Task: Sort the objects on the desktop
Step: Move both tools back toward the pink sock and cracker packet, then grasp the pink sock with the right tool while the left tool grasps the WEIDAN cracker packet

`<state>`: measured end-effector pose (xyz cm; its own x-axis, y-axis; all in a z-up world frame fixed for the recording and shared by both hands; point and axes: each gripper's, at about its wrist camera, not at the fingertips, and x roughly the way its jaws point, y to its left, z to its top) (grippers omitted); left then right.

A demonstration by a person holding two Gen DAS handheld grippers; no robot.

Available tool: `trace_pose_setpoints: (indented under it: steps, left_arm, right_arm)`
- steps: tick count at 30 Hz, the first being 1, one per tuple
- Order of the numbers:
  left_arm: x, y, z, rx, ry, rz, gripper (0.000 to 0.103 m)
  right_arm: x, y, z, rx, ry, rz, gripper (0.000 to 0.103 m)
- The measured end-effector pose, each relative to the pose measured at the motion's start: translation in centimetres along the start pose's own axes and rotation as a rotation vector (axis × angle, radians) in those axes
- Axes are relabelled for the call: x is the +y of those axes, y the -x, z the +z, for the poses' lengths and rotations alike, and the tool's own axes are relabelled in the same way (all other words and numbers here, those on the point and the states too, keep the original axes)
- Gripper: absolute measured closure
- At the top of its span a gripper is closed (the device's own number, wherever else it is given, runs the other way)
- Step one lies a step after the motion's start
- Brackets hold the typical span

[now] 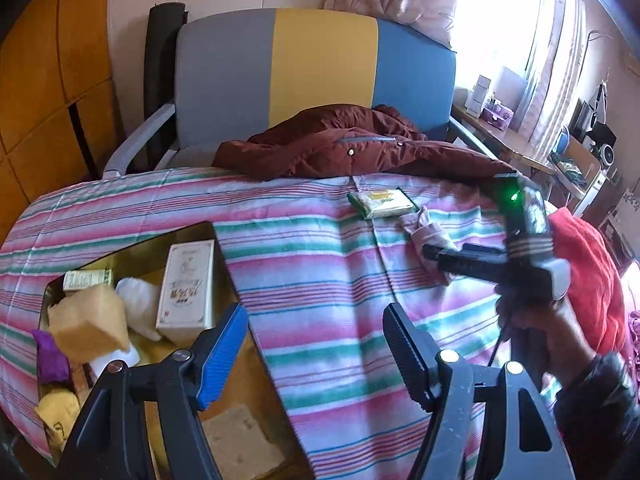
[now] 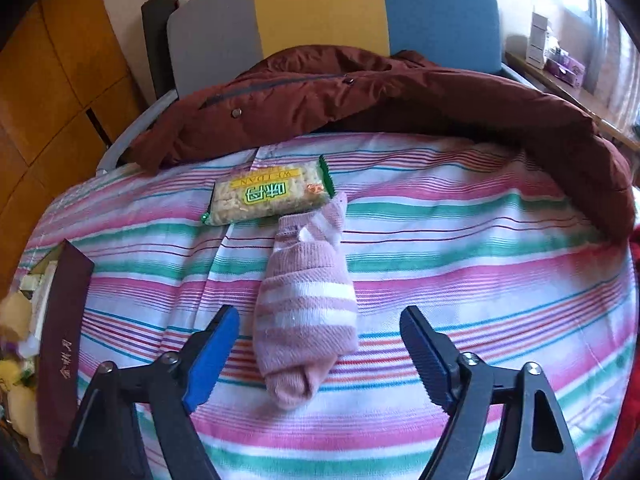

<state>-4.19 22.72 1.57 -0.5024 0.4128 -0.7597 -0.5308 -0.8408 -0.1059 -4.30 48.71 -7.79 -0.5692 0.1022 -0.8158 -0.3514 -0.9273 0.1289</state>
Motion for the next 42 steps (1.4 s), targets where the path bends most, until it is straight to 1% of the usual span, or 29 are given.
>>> trace_pose_setpoints:
  steps: [1,3,4,6,9,12,15,17,19,20,23,26,29,31,32,33,35,37,39,40,42]
  left_arm:
    - [-0.2,-0.2,0.3,0.003,-0.003,-0.006,0.032]
    - [-0.8,-0.7,1.0,0.015,-0.019,-0.009,0.032]
    - [-1.2,-1.1,1.4,0.027,-0.027,-0.004,0.032]
    - [-1.5,-1.9,2.1,0.051,-0.026,-0.009,0.032]
    - [-2.1,-3.1,3.1,0.082,-0.031,-0.006,0.033]
    - [-3.1,-4.0,4.3,0.084,-0.067,0.005,0.033]
    - [-3.9,-5.1,5.6,0.078,-0.099,0.009,0.033]
    - [-4.5,-6.3,6.5,0.09,-0.126,-0.022,0.033]
    - [-4.8,-7.3,7.4,0.101,-0.122,-0.065,0.033]
    - [-4.9,-7.6,7.7,0.099,-0.124,-0.07,0.033]
    - [-5.9,-8.6,8.7,0.069,-0.178,-0.053,0.033]
    - [-6.7,-9.8,9.7,0.075,-0.199,-0.067,0.032]
    - [-7.2,-11.1,10.7,0.086,-0.204,-0.081,0.032]
    - [-7.6,-12.1,11.2,0.101,-0.219,-0.064,0.033]
    - [-7.8,-12.6,11.4,0.103,-0.228,-0.048,0.033]
    - [-8.1,-13.1,11.5,0.099,-0.24,-0.03,0.033]
    - [-8.6,-14.2,11.7,0.102,-0.28,0.005,0.034]
    - [-9.2,-15.4,11.8,0.121,-0.32,0.011,0.036]
    - [-9.8,-16.3,11.9,0.131,-0.365,0.01,0.037]
    - [-10.2,-16.9,11.9,0.13,-0.405,0.023,0.037]
    - [-10.6,-18.1,11.9,0.14,-0.458,0.026,0.037]
  right_arm:
    - [0.1,-0.4,0.0,0.005,0.005,0.004,0.034]
    - [0.1,-1.2,0.0,0.037,0.011,0.029,0.055]
    - [0.1,-1.6,-0.1,0.058,0.016,0.049,0.06]
    - [0.2,-1.6,-0.1,0.07,0.022,0.05,0.065]
    - [0.2,-0.7,0.3,0.07,0.023,0.044,0.066]
    - [-0.6,-0.1,0.4,0.088,0.003,0.044,0.065]
    - [-1.5,0.2,0.3,0.097,-0.012,0.0,0.065]
    - [-1.8,0.2,0.3,0.098,0.015,-0.064,0.065]
    - [-2.2,-0.3,0.2,0.109,0.02,-0.087,0.065]
    - [-2.5,-0.7,0.1,0.118,0.008,-0.077,0.065]
    - [-2.8,-1.4,-0.1,0.118,-0.002,-0.06,0.062]
    - [-2.8,-1.6,-0.1,0.104,0.001,-0.063,0.061]
    - [-3.2,-1.8,-0.1,0.098,-0.006,-0.05,0.057]
    - [-3.1,-1.9,-0.1,0.098,-0.004,-0.047,0.052]
    - [-3.1,-2.0,-0.1,0.101,-0.005,-0.038,0.047]
    - [-3.0,-2.1,0.0,0.099,-0.007,-0.029,0.039]
    - [-2.9,-2.3,-0.1,0.101,-0.008,-0.004,0.031]
    - [-2.4,-2.4,-0.3,0.114,0.012,-0.035,0.025]
    - [-2.4,-2.6,-0.3,0.136,-0.017,-0.049,0.008]
    - [-2.4,-2.7,-0.4,0.151,-0.024,-0.047,0.006]
    - [-2.1,-2.9,-0.4,0.169,-0.019,-0.057,0.0]
